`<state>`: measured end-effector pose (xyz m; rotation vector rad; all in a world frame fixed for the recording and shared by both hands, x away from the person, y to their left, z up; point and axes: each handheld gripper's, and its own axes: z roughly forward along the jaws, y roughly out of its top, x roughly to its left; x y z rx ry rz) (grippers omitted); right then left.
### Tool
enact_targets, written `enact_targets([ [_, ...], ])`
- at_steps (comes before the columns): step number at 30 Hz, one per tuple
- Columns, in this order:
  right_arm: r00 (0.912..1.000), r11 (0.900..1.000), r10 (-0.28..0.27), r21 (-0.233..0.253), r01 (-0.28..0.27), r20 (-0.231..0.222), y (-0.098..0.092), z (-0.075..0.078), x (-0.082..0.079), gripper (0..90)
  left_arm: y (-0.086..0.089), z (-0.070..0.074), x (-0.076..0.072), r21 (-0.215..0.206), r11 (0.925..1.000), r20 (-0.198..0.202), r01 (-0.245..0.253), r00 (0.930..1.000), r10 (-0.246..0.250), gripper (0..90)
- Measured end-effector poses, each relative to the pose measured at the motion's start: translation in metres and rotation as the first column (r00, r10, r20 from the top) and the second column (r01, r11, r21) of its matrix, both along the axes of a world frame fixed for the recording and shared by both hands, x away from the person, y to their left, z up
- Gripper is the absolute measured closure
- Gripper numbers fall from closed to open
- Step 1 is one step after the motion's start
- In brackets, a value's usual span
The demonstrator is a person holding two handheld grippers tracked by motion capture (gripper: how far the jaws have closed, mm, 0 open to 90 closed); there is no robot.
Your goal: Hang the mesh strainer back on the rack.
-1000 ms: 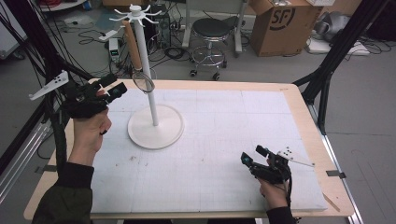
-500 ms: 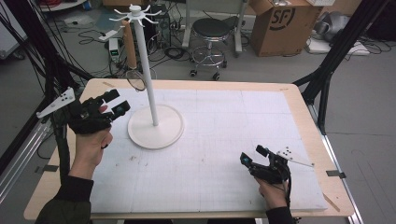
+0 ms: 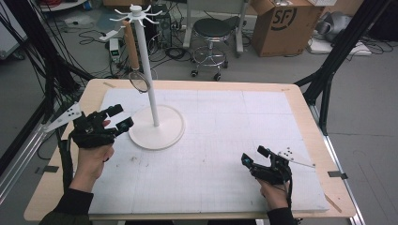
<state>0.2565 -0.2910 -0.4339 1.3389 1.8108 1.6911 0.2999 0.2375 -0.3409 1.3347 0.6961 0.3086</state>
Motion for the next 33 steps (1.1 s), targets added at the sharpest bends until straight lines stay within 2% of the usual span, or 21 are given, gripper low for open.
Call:
enact_targets([
  [5,1.0000,1.000,-0.001,0.000,0.001,0.002,0.000,0.001,-0.001,10.4,-0.003,-0.011,-0.004,0.002,0.9999,-0.013,0.012,0.9998,-0.012,17.4],
  [7,1.0000,1.000,-0.002,0.000,0.002,0.002,0.000,0.001,-0.001,10.4,-0.001,-0.015,-0.007,-0.017,0.9996,-0.016,0.024,0.9996,-0.024,17.4],
  [15,1.0000,1.000,-0.002,-0.002,0.002,0.001,0.000,0.001,-0.001,10.4,0.011,-0.034,-0.019,-0.037,0.9993,-0.049,0.004,0.9988,-0.006,17.7],
  [19,1.0000,1.000,-0.004,-0.003,0.004,0.004,0.001,0.001,-0.001,10.4,0.011,-0.041,-0.022,-0.044,0.9990,-0.059,0.006,0.9982,-0.009,18.0],
  [28,1.0000,1.000,-0.001,0.001,0.001,0.009,0.001,0.002,-0.002,10.4,0.006,-0.061,-0.028,-0.007,0.9999,-0.087,0.011,0.9961,-0.011,18.1],
  [33,1.0000,1.000,0.001,0.001,-0.001,0.007,0.001,0.002,-0.002,10.4,0.006,-0.070,-0.031,-0.013,0.9999,-0.099,0.011,0.9950,-0.013,18.7],
])
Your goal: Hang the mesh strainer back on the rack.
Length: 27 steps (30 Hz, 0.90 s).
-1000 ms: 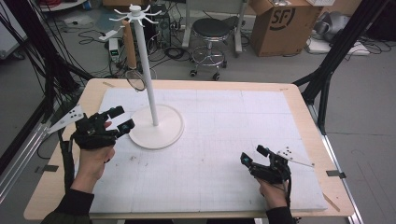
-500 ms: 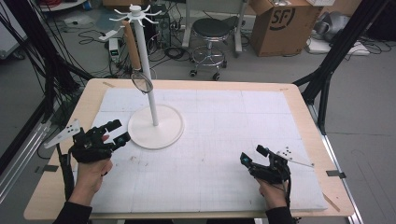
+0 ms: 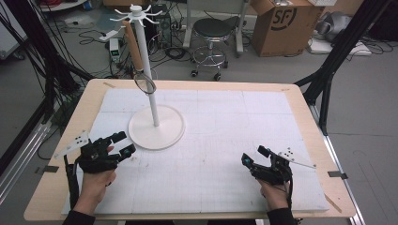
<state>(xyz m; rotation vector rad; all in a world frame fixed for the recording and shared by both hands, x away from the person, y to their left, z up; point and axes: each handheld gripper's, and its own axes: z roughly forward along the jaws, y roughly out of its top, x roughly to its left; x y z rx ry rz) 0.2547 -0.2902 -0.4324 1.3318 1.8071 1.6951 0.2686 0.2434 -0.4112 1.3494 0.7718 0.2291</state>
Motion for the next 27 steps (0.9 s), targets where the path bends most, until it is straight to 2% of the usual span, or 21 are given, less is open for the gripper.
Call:
enact_targets([
  [8,1.0000,1.000,0.003,0.002,-0.003,0.010,0.001,0.000,0.000,10.4,-0.002,-0.006,-0.004,-0.003,0.9999,-0.012,0.011,0.9999,-0.011,19.0],
  [15,0.9999,1.000,0.012,-0.004,-0.012,0.007,0.004,0.000,0.000,10.4,-0.002,-0.011,-0.009,0.019,0.9998,-0.020,0.011,0.9997,-0.011,19.0],
  [19,0.9999,1.000,0.015,0.010,-0.015,0.008,0.005,0.001,0.002,10.4,-0.005,-0.016,-0.012,0.031,0.9992,-0.034,0.027,0.9991,-0.026,19.4],
  [22,0.9998,1.000,0.016,0.013,-0.017,0.012,0.006,0.000,0.004,10.4,-0.008,-0.019,-0.013,0.025,0.9989,-0.045,0.041,0.9982,-0.040,19.7],
  [27,0.9995,0.999,0.032,0.008,-0.032,0.003,0.010,0.000,0.004,10.4,-0.007,-0.019,-0.014,0.030,0.9987,-0.038,0.041,0.9985,-0.040,19.9],
])
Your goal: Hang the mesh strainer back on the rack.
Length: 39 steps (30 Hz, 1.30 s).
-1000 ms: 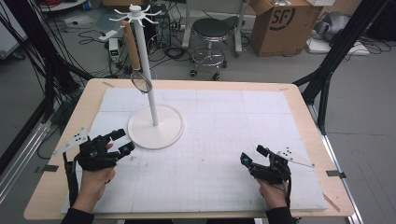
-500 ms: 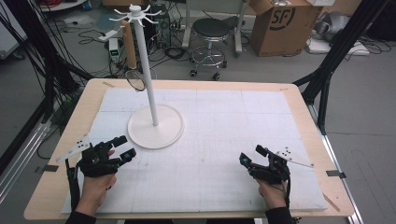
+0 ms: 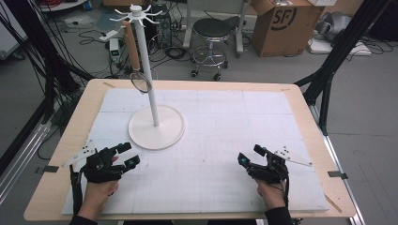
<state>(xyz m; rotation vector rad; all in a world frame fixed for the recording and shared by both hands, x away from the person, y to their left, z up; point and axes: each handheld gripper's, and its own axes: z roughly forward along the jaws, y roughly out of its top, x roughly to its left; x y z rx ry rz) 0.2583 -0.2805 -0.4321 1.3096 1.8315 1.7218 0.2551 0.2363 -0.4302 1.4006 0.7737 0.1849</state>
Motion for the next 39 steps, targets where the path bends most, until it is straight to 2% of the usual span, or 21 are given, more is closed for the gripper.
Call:
enact_targets([
  [4,1.0000,1.000,0.009,0.000,-0.009,0.002,0.003,0.001,-0.001,10.4,0.001,-0.001,0.000,0.005,1.0000,0.001,-0.005,1.0000,0.005,20.0],
  [11,0.9997,0.999,0.025,-0.038,-0.025,0.000,0.009,0.001,-0.004,10.4,-0.003,-0.006,0.001,0.034,0.9994,-0.013,0.008,0.9999,-0.007,20.1],
  [16,0.9996,0.999,0.027,-0.035,-0.027,-0.001,0.009,0.001,-0.004,10.4,-0.006,-0.007,0.001,0.040,0.9991,-0.014,0.015,0.9998,-0.015,20.1],
  [21,0.9995,0.999,0.031,-0.038,-0.031,0.001,0.010,0.002,-0.005,10.5,-0.008,-0.010,0.001,0.065,0.9978,-0.019,0.016,0.9997,-0.015,20.1],
  [29,0.9995,0.999,0.030,-0.036,-0.030,-0.003,0.011,0.001,-0.006,10.4,-0.010,-0.014,0.002,0.078,0.9969,-0.032,0.015,0.9994,-0.013,20.1],
  [39,0.9997,0.999,0.025,-0.035,-0.025,0.000,0.010,0.002,-0.006,10.5,-0.010,-0.014,0.002,0.072,0.9972,-0.037,0.020,0.9992,-0.017,20.1],
])
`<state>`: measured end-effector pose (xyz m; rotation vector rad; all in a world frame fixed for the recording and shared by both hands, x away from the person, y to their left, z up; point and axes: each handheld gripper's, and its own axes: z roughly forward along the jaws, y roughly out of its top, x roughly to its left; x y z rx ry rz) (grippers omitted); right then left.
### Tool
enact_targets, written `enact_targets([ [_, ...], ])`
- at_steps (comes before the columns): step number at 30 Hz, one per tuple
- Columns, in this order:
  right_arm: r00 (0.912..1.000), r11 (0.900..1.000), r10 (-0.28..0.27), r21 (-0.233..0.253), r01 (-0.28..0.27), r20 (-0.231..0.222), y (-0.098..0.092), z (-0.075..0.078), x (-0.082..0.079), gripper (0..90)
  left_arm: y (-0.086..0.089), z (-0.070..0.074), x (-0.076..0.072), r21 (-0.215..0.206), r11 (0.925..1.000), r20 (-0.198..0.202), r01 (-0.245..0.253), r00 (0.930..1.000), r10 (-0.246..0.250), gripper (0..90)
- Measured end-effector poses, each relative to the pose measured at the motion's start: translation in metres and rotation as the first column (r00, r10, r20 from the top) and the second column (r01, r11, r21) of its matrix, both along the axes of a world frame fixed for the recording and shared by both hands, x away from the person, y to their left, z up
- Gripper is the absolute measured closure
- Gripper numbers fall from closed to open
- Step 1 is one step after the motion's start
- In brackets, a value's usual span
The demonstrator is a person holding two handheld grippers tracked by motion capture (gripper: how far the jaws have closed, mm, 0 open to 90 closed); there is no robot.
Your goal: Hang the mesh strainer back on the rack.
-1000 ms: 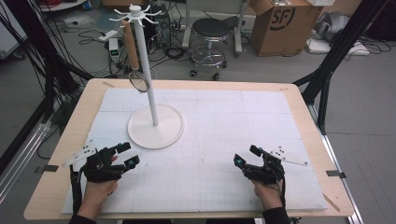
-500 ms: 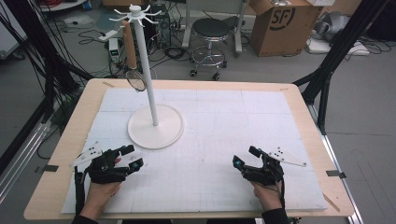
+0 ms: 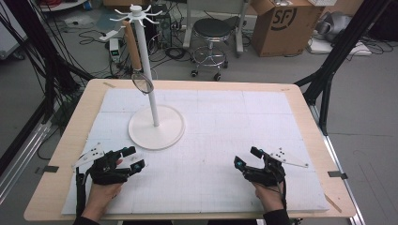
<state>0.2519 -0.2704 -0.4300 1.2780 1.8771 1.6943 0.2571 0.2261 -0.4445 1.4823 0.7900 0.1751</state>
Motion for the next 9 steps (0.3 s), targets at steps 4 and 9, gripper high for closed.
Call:
enact_targets([
  [4,1.0000,1.000,0.002,0.000,-0.002,-0.001,0.0003,-0.0001,0.0001,10.5,-0.0001,0.0001,-0.0002,-0.005,1.0000,0.002,0.000,1.0000,0.000,20.1],
  [9,1.0000,1.000,0.003,-0.004,-0.003,-0.001,0.0005,-0.0001,0.0005,10.4,0.0009,-0.0001,0.0001,-0.008,1.0000,0.001,0.000,1.0000,0.000,19.9],
])
